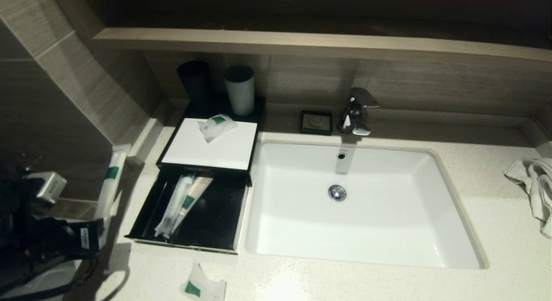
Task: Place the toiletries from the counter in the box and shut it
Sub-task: Pick up the bathroom toiletry, then place the bathroom toiletry into the drawer
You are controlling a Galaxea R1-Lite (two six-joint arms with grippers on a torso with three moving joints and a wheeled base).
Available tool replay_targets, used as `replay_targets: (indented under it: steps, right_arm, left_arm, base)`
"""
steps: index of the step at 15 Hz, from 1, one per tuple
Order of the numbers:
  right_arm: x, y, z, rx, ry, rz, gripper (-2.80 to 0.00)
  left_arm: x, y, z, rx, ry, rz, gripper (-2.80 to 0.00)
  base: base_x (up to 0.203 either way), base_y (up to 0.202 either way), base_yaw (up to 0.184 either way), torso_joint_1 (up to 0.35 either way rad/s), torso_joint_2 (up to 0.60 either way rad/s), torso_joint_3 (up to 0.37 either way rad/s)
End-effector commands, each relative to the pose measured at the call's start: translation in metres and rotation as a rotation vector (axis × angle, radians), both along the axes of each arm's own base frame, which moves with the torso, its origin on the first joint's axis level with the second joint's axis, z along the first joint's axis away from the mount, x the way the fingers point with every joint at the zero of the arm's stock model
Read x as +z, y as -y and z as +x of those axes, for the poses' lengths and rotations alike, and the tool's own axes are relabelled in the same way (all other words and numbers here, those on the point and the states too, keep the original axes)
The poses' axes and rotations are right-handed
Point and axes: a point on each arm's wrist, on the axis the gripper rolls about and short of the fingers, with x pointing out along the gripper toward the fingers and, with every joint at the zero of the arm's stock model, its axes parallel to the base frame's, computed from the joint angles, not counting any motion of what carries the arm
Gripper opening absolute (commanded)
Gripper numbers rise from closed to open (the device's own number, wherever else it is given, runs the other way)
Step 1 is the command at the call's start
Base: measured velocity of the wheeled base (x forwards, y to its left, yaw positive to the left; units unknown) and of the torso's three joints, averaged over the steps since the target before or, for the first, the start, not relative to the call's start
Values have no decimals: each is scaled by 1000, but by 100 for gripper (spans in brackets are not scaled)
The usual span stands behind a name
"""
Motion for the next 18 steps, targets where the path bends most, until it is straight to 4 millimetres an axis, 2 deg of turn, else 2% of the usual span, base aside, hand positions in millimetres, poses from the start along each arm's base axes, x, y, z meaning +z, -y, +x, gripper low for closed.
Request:
replay_targets:
  steps: [1, 6, 11, 18]
  right_arm:
    - [0, 0, 0, 0, -2, 1, -280]
    - [0, 0, 0, 0, -2, -1, -280]
    - [0, 0, 0, 0, -2, 0, -280]
    - [0, 0, 0, 0, -2, 1, -280]
  left_arm:
    - [11, 2, -9, -22, 68, -5, -280]
    - [23, 10, -23, -110, 74, -25, -280]
    - [50, 24, -33, -209, 96, -33, -280]
    - [54, 48, -55, -414, 88, -47, -280]
  base:
    - [0, 0, 0, 0, 0, 0]
    - [0, 0, 0, 0, 0, 0]
    - [0, 0, 0, 0, 0, 0]
    - [0, 0, 0, 0, 0, 0]
